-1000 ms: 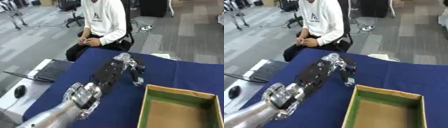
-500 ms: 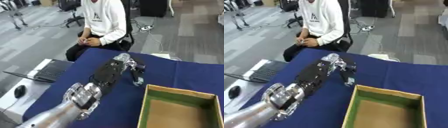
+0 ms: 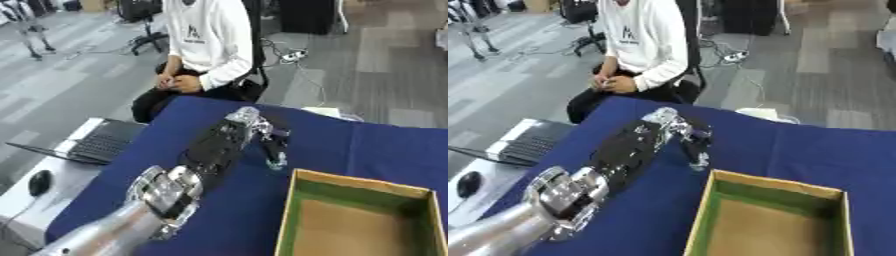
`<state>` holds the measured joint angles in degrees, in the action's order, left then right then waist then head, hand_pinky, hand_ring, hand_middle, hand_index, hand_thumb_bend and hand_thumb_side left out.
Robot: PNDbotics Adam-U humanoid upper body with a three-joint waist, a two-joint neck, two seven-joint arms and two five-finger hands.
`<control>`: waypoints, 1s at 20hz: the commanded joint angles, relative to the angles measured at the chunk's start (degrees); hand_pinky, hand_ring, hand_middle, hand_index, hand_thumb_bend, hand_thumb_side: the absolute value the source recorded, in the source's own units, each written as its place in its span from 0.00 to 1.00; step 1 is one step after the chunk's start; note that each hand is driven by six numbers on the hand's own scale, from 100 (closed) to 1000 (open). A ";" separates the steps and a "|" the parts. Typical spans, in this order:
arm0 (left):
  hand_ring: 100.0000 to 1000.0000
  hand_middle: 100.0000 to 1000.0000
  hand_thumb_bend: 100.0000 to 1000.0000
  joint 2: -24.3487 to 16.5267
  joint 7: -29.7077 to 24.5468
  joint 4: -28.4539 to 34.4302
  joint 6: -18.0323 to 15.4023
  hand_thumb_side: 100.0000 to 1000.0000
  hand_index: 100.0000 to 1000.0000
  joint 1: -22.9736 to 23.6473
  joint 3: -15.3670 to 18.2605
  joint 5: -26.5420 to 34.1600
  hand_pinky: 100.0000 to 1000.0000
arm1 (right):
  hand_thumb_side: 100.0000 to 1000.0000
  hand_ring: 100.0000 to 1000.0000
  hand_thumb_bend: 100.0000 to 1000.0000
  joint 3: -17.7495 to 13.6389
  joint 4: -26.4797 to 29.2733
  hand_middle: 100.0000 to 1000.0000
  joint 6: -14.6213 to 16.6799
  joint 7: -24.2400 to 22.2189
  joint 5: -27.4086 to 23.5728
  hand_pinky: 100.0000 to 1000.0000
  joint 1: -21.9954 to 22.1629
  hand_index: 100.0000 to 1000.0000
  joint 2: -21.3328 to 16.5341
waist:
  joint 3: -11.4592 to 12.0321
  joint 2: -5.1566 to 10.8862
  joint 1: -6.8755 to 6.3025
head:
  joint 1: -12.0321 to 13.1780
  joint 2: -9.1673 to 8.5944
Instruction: Pick up objects on the table and place them in the box.
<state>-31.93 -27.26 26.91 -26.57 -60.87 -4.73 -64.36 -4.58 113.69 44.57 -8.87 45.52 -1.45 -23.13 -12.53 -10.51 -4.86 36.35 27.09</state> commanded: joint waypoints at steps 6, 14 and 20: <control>0.18 0.29 0.06 -2.64 -0.09 0.51 0.88 0.45 0.28 -1.52 0.66 0.95 0.25 | 1.00 0.48 0.40 -0.32 0.90 0.51 -0.39 -0.05 0.45 0.32 0.02 0.65 -0.75 | 0.38 0.84 0.39 | 0.75 -0.54; 0.18 0.29 0.07 -3.27 -1.33 0.97 1.87 0.45 0.28 -2.70 0.61 2.19 0.25 | 1.00 0.48 0.40 -0.30 0.90 0.51 -0.65 0.22 0.94 0.32 0.35 0.65 -0.79 | 0.72 1.05 0.27 | 0.80 -0.49; 0.18 0.29 0.06 -3.73 -2.42 1.68 1.62 0.45 0.28 -3.70 0.14 3.73 0.24 | 1.00 0.48 0.40 -0.20 0.90 0.51 -0.97 0.38 1.57 0.32 0.83 0.65 -0.78 | 1.22 1.35 0.16 | 0.38 -0.40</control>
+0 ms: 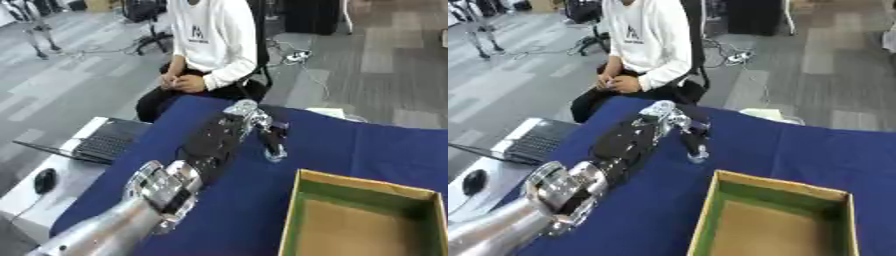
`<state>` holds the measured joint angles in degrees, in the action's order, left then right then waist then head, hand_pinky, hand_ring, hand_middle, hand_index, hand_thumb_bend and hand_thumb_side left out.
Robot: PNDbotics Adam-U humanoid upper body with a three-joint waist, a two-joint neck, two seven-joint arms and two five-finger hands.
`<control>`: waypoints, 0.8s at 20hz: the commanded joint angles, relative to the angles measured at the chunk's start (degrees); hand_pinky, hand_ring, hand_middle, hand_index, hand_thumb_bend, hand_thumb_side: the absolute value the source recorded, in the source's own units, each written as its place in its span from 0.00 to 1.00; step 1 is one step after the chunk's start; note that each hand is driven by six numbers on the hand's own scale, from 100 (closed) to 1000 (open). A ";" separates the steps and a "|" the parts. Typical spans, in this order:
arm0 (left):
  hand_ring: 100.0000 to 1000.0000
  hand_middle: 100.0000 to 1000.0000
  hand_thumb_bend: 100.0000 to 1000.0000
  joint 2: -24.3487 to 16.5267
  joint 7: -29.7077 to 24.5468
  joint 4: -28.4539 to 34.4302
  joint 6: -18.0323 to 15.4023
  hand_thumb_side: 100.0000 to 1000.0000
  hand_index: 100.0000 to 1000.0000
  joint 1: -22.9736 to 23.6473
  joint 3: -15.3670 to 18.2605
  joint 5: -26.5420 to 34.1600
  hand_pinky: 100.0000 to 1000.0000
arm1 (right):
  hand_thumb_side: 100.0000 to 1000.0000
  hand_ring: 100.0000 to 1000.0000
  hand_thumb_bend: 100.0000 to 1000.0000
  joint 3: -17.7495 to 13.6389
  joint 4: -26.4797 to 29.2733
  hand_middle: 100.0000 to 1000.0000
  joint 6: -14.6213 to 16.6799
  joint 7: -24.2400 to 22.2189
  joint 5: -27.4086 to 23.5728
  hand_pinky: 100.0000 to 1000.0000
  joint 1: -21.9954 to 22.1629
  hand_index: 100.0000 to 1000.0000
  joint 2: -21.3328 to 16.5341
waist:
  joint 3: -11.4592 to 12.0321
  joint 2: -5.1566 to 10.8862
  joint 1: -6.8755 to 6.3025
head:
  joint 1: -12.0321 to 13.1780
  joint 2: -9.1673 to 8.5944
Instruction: Pick up objects on the table and place them in the box.
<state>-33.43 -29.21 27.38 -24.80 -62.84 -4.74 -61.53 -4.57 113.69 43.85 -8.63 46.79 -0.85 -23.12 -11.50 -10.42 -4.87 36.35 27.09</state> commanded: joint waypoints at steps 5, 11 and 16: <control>0.18 0.29 0.04 -2.79 -1.59 2.53 -0.98 0.45 0.28 -2.27 -0.42 3.67 0.23 | 1.00 0.48 0.40 -0.12 0.90 0.51 -0.57 0.37 0.98 0.32 0.77 0.65 -0.75 | 0.68 1.60 0.08 | -0.30 -0.41; 0.18 0.30 0.02 -3.50 -3.66 4.61 -1.25 0.46 0.29 -2.37 -1.41 8.66 0.22 | 1.00 0.48 0.39 0.00 0.90 0.51 -0.94 0.74 1.78 0.32 1.48 0.65 -0.84 | 1.30 2.14 -0.07 | -0.91 -0.71; 0.17 0.30 0.02 -3.76 -6.28 6.53 -1.76 0.46 0.29 -2.80 -3.00 11.99 0.22 | 1.00 0.48 0.39 0.08 0.90 0.51 -1.31 1.03 2.58 0.32 2.24 0.65 -0.84 | 1.96 2.65 -0.17 | -1.76 -1.05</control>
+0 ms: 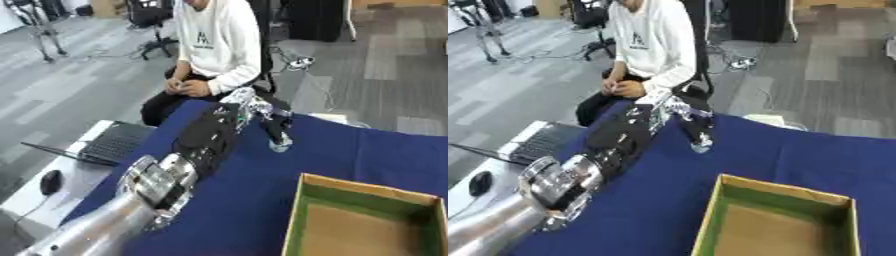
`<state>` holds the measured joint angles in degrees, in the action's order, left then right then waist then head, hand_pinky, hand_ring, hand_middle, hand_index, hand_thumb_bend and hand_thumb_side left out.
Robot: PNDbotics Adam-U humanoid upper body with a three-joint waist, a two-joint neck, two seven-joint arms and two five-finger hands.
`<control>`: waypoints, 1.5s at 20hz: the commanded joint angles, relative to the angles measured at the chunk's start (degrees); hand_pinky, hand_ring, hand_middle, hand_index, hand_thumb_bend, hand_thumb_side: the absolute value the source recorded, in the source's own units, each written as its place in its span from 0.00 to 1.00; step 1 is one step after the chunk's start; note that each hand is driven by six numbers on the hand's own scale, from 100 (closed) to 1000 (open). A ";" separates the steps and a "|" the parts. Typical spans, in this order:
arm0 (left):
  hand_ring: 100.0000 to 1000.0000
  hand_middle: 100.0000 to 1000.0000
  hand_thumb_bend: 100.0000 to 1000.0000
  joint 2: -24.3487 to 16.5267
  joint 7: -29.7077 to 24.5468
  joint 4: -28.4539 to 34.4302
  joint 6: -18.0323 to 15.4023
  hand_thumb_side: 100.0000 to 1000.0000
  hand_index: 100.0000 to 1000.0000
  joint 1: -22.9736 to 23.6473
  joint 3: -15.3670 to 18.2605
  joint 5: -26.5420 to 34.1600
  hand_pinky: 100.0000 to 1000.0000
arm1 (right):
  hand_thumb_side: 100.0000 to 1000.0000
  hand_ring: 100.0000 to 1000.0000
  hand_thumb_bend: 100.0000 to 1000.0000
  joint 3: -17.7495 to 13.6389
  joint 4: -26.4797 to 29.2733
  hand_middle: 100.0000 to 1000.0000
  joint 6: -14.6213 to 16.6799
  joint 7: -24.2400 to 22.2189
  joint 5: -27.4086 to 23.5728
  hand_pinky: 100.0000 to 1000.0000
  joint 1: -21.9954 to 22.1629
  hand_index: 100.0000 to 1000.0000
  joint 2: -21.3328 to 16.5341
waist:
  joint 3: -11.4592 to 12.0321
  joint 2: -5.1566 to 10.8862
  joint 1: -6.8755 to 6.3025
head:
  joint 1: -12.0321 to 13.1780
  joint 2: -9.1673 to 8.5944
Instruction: Pick up objects on the table and place them in the box.
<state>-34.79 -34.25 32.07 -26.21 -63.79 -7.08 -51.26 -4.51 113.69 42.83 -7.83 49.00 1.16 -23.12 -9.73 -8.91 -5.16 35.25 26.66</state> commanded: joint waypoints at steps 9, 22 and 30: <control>0.17 0.32 0.02 -1.95 -8.82 6.25 -3.45 0.48 0.30 -1.59 -5.88 11.50 0.21 | 1.00 0.48 0.38 0.06 0.90 0.51 -0.44 1.19 1.54 0.33 1.68 0.65 -1.50 | 1.32 2.52 -0.35 | -1.12 -0.65; 0.17 0.34 0.00 0.19 -17.69 18.07 -6.08 0.51 0.33 -0.19 -17.80 26.20 0.20 | 1.00 0.48 0.37 0.86 0.90 0.51 1.09 1.75 1.77 0.33 2.76 0.65 -2.02 | 1.54 3.70 -0.58 | 1.09 -0.98; 0.20 0.38 0.00 2.97 -17.72 19.28 -6.08 0.55 0.36 0.27 -22.21 28.83 0.19 | 1.00 0.48 0.37 0.98 0.90 0.51 2.46 1.19 -0.06 0.32 2.18 0.65 -2.36 | 0.83 3.55 -0.72 | 1.67 -0.39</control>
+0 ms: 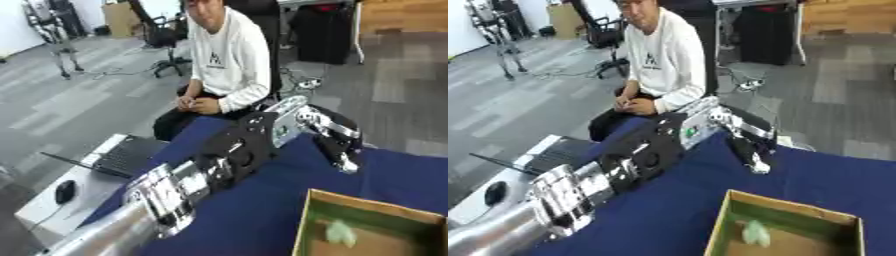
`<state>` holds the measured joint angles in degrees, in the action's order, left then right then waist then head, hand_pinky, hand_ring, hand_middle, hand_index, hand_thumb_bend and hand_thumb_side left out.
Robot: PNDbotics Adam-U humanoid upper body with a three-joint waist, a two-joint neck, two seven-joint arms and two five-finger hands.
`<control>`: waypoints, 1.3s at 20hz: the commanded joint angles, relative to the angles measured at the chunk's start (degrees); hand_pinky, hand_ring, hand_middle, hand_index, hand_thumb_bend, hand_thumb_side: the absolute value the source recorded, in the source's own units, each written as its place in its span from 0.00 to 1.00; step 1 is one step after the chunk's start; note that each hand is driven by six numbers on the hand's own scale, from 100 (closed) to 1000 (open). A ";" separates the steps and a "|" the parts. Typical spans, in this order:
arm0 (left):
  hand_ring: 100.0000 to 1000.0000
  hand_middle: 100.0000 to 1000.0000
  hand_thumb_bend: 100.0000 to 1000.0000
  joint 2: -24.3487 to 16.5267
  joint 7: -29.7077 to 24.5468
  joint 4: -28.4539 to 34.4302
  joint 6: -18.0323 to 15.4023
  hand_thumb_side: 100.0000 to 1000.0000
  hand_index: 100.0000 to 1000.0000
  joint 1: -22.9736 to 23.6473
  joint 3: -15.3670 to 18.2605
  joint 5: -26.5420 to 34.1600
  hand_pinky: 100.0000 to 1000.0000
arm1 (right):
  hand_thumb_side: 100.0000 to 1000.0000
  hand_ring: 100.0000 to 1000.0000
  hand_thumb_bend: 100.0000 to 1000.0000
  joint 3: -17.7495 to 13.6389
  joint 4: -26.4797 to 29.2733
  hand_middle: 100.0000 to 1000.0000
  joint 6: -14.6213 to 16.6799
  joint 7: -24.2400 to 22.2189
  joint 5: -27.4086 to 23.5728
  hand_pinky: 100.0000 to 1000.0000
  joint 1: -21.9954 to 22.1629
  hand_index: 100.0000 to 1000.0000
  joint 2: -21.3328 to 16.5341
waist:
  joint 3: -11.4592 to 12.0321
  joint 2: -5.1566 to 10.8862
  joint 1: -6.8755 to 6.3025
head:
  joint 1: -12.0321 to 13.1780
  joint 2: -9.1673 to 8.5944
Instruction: Pick up objects on the table and place them in the box.
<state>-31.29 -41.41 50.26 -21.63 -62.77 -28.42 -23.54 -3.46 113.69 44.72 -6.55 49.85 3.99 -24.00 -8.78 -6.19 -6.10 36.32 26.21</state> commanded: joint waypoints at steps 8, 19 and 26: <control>0.66 0.82 0.51 -9.32 -0.31 16.14 -10.73 0.74 0.86 8.77 5.22 6.82 0.64 | 1.00 0.48 0.36 -1.14 0.90 0.51 0.51 -0.13 -2.02 0.32 -0.68 0.65 -1.63 | 0.60 0.59 0.05 | -1.06 -0.71; 0.68 0.94 0.81 1.57 43.99 52.84 -0.32 0.67 0.95 42.09 23.45 15.62 0.68 | 1.00 0.46 0.37 1.94 0.90 0.49 -3.36 0.08 4.23 0.29 3.55 0.65 5.18 | 6.46 0.44 3.72 | -5.37 -4.89; 0.67 0.85 1.00 6.09 46.15 64.07 -10.54 0.54 0.87 43.84 22.44 14.50 0.69 | 1.00 0.42 0.33 8.51 0.90 0.44 -4.93 5.56 12.29 0.22 7.01 0.63 10.67 | 10.72 0.61 6.38 | -4.63 -6.24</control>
<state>-25.05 5.00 112.26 -30.70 -18.10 -5.88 -8.61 4.00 113.70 39.88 -2.07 60.89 10.77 -13.78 2.10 -6.24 0.50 31.33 20.39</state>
